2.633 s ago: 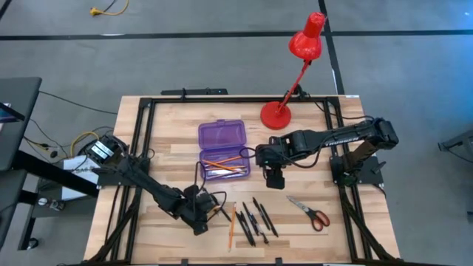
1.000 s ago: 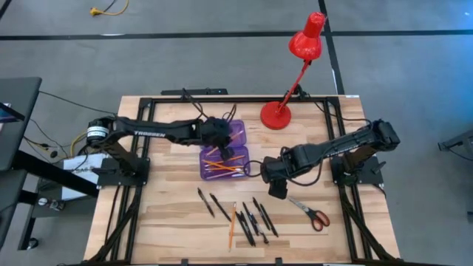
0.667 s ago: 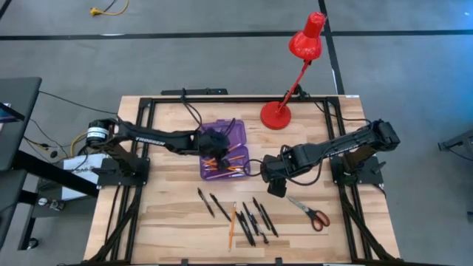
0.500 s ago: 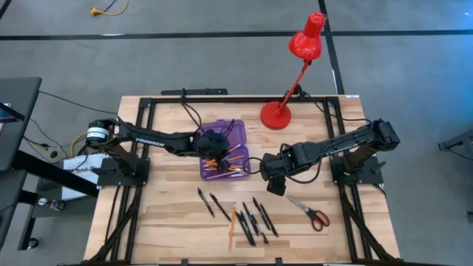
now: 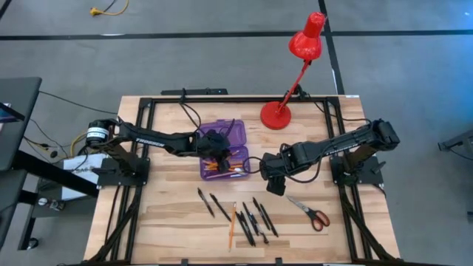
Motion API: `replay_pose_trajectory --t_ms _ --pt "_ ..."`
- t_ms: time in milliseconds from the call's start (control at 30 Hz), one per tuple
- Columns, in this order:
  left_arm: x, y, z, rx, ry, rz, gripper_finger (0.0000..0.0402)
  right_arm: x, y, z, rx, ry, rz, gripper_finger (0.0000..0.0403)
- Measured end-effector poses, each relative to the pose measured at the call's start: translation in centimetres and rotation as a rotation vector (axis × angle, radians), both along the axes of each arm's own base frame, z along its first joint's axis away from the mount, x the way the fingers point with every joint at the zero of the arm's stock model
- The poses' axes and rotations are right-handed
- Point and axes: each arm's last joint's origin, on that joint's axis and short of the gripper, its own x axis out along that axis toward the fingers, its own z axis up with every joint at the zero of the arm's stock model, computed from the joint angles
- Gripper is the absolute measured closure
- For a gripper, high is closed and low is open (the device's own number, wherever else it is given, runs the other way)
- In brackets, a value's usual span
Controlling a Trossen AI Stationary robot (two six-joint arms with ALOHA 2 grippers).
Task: Pick & place school supplies into a supply box
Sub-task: Put the black pen into the purple supply box
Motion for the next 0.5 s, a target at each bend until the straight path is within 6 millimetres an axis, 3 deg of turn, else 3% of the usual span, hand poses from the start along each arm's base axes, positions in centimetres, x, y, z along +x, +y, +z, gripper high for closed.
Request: replay_pose_trajectory --t_ms 200,500 --pt "0.0 -0.2 0.2 -0.046 -0.009 -0.057 0.0295 0.1 0.4 0.0 0.011 -0.016 0.002 0.0209" --pt "-1.0 -2.8 2.2 -0.125 -0.046 -0.41 0.0292 2.1 2.1 0.8 0.045 -0.251 0.214 0.0209"
